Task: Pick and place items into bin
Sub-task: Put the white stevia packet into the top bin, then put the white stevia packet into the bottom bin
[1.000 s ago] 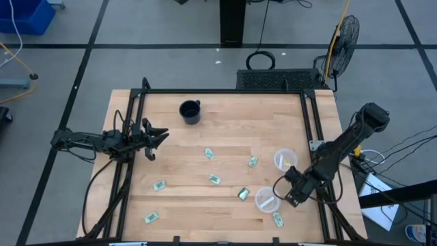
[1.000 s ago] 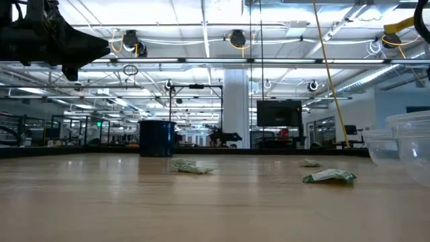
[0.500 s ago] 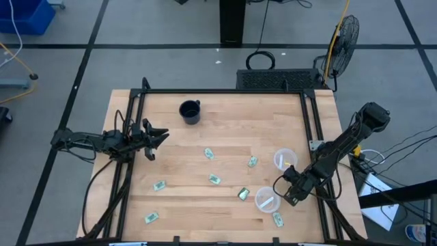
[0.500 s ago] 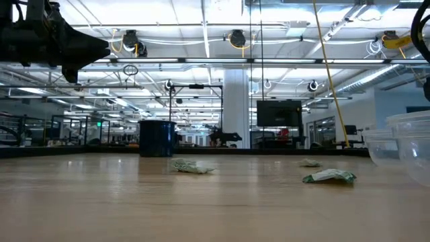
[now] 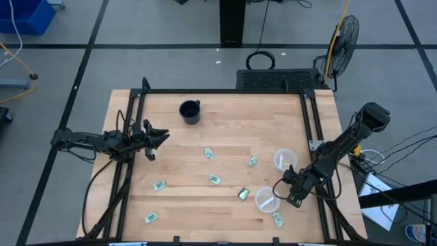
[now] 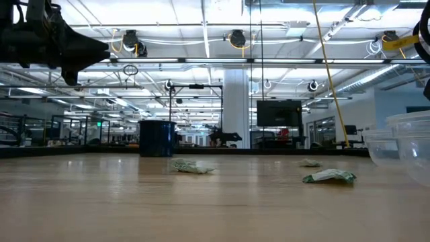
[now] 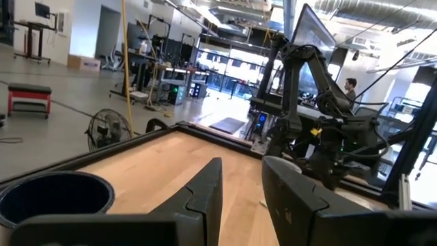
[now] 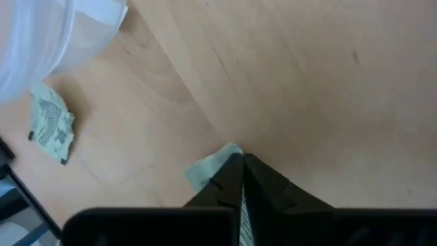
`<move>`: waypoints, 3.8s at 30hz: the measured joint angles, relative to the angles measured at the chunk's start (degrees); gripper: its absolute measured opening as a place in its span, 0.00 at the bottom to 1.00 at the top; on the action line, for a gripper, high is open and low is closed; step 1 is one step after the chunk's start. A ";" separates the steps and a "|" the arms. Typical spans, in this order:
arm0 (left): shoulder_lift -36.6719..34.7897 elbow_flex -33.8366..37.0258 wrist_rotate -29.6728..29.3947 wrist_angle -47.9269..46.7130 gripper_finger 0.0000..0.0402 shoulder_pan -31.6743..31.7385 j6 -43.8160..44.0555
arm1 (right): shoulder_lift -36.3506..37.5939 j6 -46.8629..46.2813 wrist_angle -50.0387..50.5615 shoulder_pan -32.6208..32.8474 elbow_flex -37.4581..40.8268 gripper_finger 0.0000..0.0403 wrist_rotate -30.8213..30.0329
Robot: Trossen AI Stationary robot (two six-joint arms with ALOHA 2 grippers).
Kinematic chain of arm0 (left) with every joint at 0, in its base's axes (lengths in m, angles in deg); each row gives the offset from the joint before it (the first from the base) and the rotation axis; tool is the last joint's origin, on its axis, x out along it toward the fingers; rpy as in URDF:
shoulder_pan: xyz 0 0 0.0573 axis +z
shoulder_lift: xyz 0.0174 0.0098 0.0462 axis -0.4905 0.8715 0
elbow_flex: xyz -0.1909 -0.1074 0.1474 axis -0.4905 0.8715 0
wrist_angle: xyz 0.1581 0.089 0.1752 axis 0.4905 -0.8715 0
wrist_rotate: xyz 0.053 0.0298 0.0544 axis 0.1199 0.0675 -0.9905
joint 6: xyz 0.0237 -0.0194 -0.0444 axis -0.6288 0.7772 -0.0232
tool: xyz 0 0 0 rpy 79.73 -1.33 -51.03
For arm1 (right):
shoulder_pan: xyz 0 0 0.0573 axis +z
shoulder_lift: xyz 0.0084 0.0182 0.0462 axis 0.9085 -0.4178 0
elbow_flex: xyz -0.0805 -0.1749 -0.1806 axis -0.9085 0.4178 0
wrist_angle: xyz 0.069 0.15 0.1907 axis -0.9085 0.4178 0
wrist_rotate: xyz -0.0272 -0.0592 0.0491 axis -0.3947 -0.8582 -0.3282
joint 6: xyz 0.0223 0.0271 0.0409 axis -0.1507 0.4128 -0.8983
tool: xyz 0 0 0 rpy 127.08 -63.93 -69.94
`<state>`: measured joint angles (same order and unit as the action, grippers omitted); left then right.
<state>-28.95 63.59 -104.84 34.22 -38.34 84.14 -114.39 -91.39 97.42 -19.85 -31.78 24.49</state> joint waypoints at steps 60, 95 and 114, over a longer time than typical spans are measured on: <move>0.00 -0.02 -0.11 15.63 0.27 0.00 -6.06 | 4.15 42.52 7.85 -0.04 0.09 0.13 -17.46; 0.00 -0.02 -1.07 15.82 0.27 0.00 -5.92 | 9.09 50.92 -11.98 -15.31 0.14 0.00 -49.95; 2.94 -1.68 -8.29 4.71 0.27 0.00 -0.65 | 9.92 53.61 -9.14 -27.50 0.13 0.27 -35.92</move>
<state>-26.01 61.92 -113.13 38.92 -38.34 83.49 -104.47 -37.79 88.28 -47.35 -31.65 -11.43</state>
